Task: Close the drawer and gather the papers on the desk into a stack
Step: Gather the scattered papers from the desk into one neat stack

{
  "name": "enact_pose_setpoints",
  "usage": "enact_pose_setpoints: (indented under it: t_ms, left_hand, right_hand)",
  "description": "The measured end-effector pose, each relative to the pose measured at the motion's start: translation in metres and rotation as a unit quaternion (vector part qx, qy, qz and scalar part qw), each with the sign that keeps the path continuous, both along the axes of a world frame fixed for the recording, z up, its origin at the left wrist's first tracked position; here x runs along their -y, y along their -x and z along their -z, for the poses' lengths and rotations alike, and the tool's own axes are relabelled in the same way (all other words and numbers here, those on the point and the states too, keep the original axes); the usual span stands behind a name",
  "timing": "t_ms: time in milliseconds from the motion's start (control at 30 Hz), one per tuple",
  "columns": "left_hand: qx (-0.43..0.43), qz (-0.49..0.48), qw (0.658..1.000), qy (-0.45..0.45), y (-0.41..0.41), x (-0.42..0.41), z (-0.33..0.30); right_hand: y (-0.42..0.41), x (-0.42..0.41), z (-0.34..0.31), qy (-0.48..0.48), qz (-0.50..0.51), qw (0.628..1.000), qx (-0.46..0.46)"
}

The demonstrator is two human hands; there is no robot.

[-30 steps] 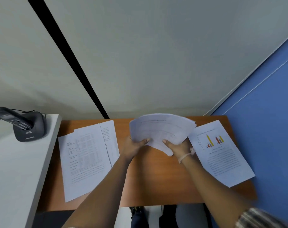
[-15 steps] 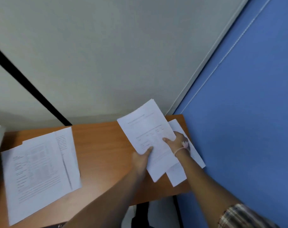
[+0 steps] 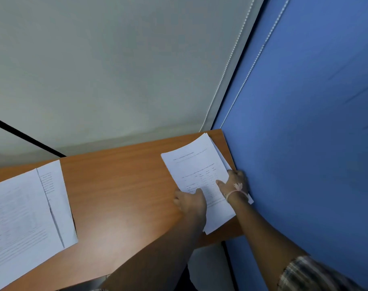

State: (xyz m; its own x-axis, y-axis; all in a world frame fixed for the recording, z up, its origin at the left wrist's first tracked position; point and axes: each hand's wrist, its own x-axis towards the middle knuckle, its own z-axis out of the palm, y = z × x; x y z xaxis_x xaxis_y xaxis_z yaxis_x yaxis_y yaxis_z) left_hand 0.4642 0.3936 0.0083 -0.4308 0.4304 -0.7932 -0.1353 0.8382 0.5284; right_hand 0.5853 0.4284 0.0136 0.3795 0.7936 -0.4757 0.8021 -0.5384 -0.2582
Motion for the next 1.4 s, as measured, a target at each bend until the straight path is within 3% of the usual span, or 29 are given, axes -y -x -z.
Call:
enact_pose_setpoints:
  t_ms: [100, 300, 367, 467, 533, 600, 700, 800, 967, 1100, 1200, 1400]
  left_hand:
    - [0.088, -0.078, 0.993, -0.021, 0.014, 0.001, -0.004]
    - [0.095, -0.055, 0.989, -0.098, 0.078, -0.031, -0.041]
    - [0.093, -0.01, 0.988, -0.123, 0.097, -0.026, -0.032]
    - [0.096, 0.063, 0.975, -0.19, 0.134, -0.019, -0.029]
    - [0.117, 0.097, 0.964, -0.22, 0.158, -0.017, -0.036]
    - [0.13, 0.138, 0.953, -0.237, 0.173, -0.02, -0.043]
    - [0.127, 0.169, 0.941, -0.264, 0.198, -0.027, -0.066]
    - [0.115, 0.149, 0.932, -0.309, 0.236, -0.029, -0.09]
    - [0.06, 0.137, 0.93, -0.335, 0.241, -0.021, -0.07]
    - [0.023, 0.079, 0.927, -0.366, 0.23, -0.014, -0.066]
    - [0.022, 0.053, 0.935, -0.351, 0.228, -0.009, -0.056]
    - [0.012, 0.114, 0.94, -0.322, 0.244, 0.004, -0.038]
  right_hand:
    - [0.002, -0.006, 0.001, 0.011, 0.018, 1.0, -0.012]
    - [0.032, -0.057, -0.052, -0.036, -0.015, 0.996, -0.076]
    - [0.03, -0.05, -0.041, -0.014, 0.03, 0.989, -0.147]
    - [0.025, -0.036, -0.02, -0.045, 0.121, 0.948, -0.292]
    - [0.032, -0.024, -0.025, -0.06, 0.119, 0.909, -0.395]
    - [0.039, -0.018, -0.034, -0.077, 0.108, 0.888, -0.441]
    - [0.06, -0.02, -0.053, -0.129, 0.107, 0.878, -0.448]
    - [0.099, -0.02, -0.07, -0.137, 0.081, 0.892, -0.423]
    - [0.144, -0.006, -0.064, -0.118, 0.103, 0.886, -0.436]
    - [0.157, -0.005, -0.059, -0.121, 0.147, 0.905, -0.381]
    - [0.157, -0.001, -0.061, -0.128, 0.158, 0.904, -0.375]
    - [0.158, 0.016, -0.056, -0.127, 0.134, 0.91, -0.371]
